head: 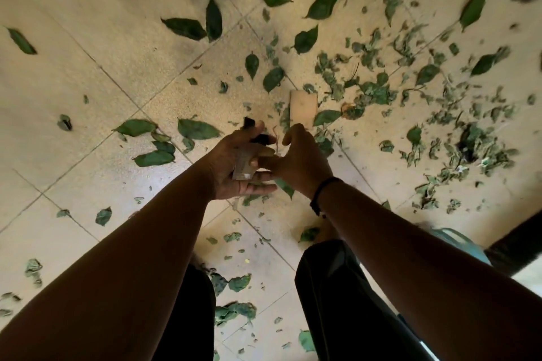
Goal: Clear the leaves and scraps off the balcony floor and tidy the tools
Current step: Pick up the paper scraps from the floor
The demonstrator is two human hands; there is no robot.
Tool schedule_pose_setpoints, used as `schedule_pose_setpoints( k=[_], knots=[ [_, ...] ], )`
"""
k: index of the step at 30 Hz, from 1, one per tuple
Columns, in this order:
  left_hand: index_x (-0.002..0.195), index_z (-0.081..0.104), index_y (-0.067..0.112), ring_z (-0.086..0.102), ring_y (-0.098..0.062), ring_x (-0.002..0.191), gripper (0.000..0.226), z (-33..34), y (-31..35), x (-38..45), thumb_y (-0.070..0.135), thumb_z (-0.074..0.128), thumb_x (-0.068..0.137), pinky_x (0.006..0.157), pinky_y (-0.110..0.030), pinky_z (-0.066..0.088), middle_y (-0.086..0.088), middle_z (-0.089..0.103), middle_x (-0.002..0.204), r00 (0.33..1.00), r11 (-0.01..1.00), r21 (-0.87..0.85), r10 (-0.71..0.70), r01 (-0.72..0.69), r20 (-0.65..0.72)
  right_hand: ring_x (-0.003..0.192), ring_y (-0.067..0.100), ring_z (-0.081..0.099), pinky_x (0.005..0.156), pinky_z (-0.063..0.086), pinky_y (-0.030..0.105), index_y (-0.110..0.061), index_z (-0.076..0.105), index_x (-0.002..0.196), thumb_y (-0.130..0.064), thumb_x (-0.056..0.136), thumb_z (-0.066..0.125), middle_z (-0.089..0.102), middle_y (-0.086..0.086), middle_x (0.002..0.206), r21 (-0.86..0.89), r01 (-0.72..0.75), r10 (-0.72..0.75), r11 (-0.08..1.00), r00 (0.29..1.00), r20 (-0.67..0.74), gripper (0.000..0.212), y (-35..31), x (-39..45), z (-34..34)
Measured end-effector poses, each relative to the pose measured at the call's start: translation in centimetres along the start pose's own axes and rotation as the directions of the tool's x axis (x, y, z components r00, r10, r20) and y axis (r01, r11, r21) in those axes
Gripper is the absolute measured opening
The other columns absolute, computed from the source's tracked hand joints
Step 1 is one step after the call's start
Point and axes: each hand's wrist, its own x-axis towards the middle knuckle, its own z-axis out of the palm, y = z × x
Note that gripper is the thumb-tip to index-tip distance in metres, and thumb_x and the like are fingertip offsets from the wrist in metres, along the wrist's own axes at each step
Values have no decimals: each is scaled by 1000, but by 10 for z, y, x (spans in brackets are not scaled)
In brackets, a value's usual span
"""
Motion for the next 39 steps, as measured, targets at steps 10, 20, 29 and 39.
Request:
schedule_pose_setpoints(
  k=[10,20,29,39],
  knots=[
    [108,63,22,43,-14,57,42,-51,11,7,34,61,67,49,-17,33,-8,64,92,982,990,-101,78,-96,-170,90,28,60,78,50,38,-7,60,102,-59,90,54,61,13,102,-105,-99,92,990,994,-65,53,0,89,-19],
    [102,62,21,53,-13,63,38,-74,-6,3,26,60,64,54,-20,41,-16,69,97,991,972,-232,12,-44,-137,127,41,43,102,43,48,-1,25,140,-28,84,71,37,21,142,-292,-273,217,916,953,-211,77,21,123,-4],
    [109,55,21,59,-18,64,44,-63,-18,-1,25,57,65,55,-22,48,-12,65,89,988,960,-264,51,-89,-148,120,40,44,98,40,42,-6,44,134,-21,90,63,38,22,137,-396,-195,139,897,976,-165,51,40,108,-9],
    [113,55,18,62,-20,76,42,-55,-33,4,17,54,71,63,-25,46,-11,66,95,974,977,-172,93,-130,-206,134,41,37,103,39,50,-4,8,151,-28,88,70,31,22,149,-425,-234,184,875,971,-156,91,49,108,-16]
  ],
)
